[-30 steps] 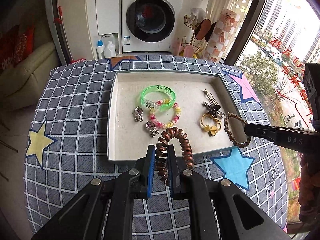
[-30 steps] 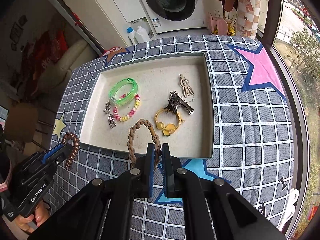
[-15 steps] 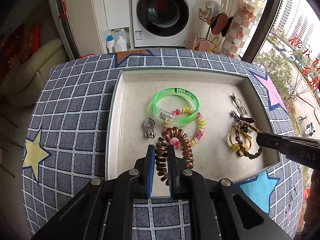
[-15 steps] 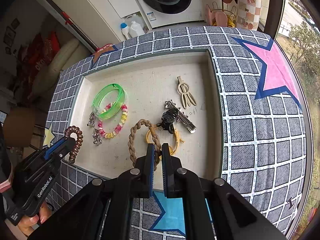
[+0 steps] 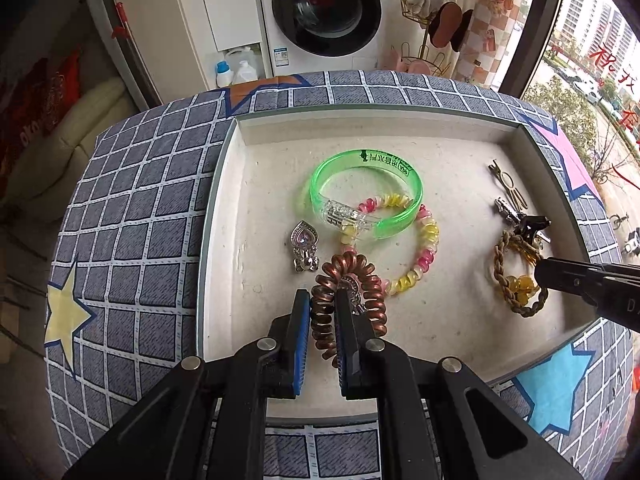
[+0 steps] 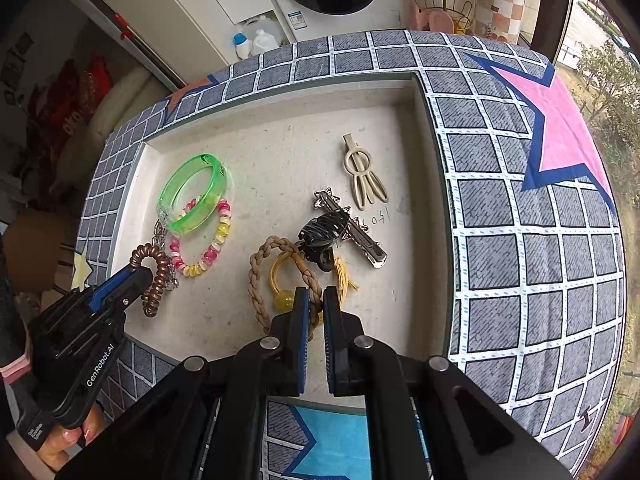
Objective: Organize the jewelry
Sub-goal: 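Open both tools to release the hair tie and bracelet in the tray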
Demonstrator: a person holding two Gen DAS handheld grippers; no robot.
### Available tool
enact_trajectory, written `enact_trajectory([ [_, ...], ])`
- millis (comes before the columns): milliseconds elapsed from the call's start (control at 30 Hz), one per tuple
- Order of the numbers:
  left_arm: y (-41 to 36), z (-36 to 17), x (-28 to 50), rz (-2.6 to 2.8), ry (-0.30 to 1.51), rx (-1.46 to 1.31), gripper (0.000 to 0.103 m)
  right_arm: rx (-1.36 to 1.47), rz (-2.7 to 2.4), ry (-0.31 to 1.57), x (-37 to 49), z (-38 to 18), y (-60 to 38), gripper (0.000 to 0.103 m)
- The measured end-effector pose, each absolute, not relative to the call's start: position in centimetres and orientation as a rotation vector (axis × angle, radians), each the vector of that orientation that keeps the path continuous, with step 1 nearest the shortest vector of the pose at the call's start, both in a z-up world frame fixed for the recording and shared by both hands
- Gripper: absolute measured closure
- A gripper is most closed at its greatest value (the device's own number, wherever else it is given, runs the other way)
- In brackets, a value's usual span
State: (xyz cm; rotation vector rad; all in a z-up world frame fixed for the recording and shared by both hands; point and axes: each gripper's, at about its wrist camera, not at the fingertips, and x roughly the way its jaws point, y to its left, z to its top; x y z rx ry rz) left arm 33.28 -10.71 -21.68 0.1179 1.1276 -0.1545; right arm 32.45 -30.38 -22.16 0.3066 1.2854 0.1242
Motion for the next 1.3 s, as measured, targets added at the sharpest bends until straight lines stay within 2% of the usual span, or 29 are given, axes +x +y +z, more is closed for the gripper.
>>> enact_trajectory([
  [667, -11.3, -21.4, 33.0, -0.126, 1.121, 0.180, 0.079, 0.312, 0.135, 1.308, 32.7, -22.9, -30.1, 0.092],
  [767, -11.4, -21.1, 32.9, -0.134, 1.118, 0.179, 0.079, 0.319, 0.144, 1.297, 32.6, -22.4, -30.2, 0.084],
  [833, -11.6, -20.9, 32.7, -0.139, 1.113, 0.184, 0.078, 0.322, 0.146, 1.286, 32.4, -22.1, -30.4, 0.071],
  [900, -11.7, -20.7, 32.6, -0.140, 1.108, 0.189, 0.078, 0.330, 0.141, 1.274, 32.1, -21.7, -30.5, 0.069],
  [933, -11.6, -20.6, 32.6, -0.140, 1.107, 0.188, 0.076, 0.335, 0.138, 1.269, 32.0, -21.5, -30.6, 0.069],
  [967, -11.6, -20.5, 32.6, -0.136, 1.106, 0.187, 0.065, 0.342, 0.137, 1.263, 31.9, -21.3, -30.7, 0.069],
  [1000, -11.6, -20.4, 32.5, -0.124, 1.102, 0.187, 0.018, 0.347, 0.135, 1.257, 31.8, -21.0, -30.8, 0.069],
  [1033, -11.4, -19.9, 32.3, -0.099, 1.075, 0.181, 0.000, 0.349, 0.133, 1.252, 31.7, -20.8, -31.0, 0.069],
  [1100, -11.1, -19.0, 32.2, -0.090, 1.024, 0.172, 0.000, 0.355, 0.130, 1.244, 31.4, -20.4, -31.3, 0.069],
  [1300, -11.3, -18.3, 32.3, -0.100, 1.038, 0.172, 0.000, 0.372, 0.124, 1.237, 31.0, -19.8, -31.8, 0.069],
])
